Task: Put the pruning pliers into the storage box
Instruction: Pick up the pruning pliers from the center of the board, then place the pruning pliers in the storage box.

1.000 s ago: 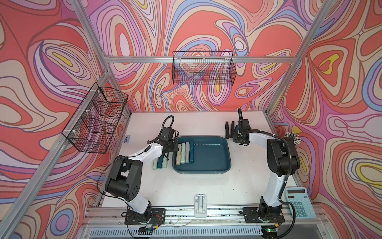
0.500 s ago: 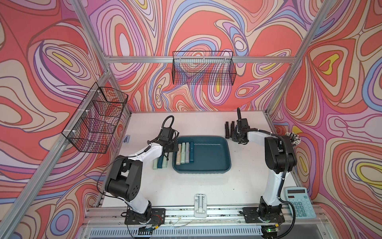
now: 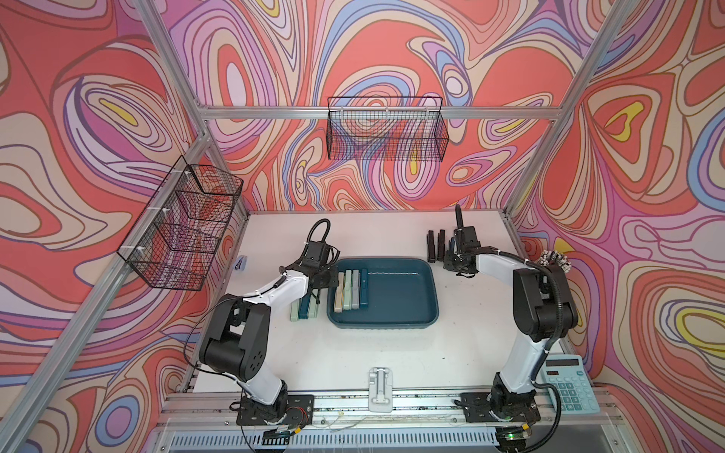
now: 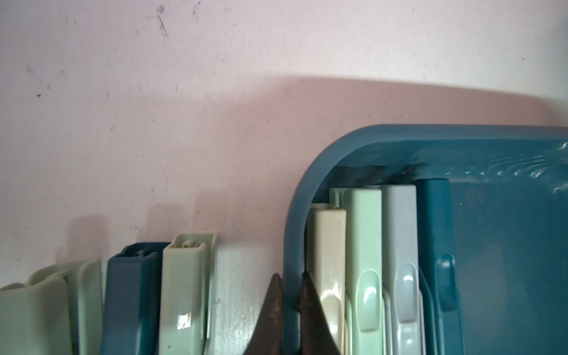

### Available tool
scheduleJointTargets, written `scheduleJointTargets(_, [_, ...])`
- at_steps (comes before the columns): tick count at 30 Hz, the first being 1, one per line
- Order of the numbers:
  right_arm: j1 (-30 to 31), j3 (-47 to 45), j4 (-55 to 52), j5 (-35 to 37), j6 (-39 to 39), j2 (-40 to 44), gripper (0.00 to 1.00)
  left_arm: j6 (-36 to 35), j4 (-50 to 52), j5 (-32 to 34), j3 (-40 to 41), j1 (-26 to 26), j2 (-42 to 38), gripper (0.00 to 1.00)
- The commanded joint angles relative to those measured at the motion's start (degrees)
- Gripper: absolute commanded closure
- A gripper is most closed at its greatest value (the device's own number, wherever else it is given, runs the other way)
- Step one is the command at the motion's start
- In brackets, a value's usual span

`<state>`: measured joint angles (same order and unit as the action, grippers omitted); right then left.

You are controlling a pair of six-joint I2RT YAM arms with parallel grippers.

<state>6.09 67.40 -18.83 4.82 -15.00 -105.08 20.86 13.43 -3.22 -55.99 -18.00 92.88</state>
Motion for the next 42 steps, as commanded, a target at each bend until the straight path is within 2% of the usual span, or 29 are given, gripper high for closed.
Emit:
scheduleJointTargets(1, [0.8, -2.1, 1.5, -1.1, -2.2, 7.1, 0.75, -0.2, 0.0, -1.4, 0.0, 0.0, 0.3, 0.92])
scheduleJointTargets(8, [8.2, -6.8, 1.7, 0.8, -5.6, 17.6, 0.74, 0.0, -0.3, -1.6, 0.3, -0.1, 0.2, 0.92])
scheduleJointTargets(11, [12.7, -6.3, 0.6, 3.7, -4.8, 20.2, 0.73, 0.0, -0.5, -1.8, 0.2, -0.1, 0.4, 0.92])
scheduleJointTargets(18, [22.7, -8.6, 3.6, 2.3, -9.9, 23.8, 0.73, -0.3, -0.1, -1.6, -1.0, -0.1, 0.7, 0.92])
scheduleJointTargets(27, [34.6, -13.1, 13.3, 1.4, -17.3, 18.1, 0.74, 1.0, -1.9, -3.5, 0.1, -0.1, 1.1, 0.92])
scheduleJointTargets(42, [38.1, -13.6, 21.3, -3.4, -24.4, 4.9, 0.73, 1.0, -1.9, -3.0, 1.1, -0.2, 0.3, 0.92])
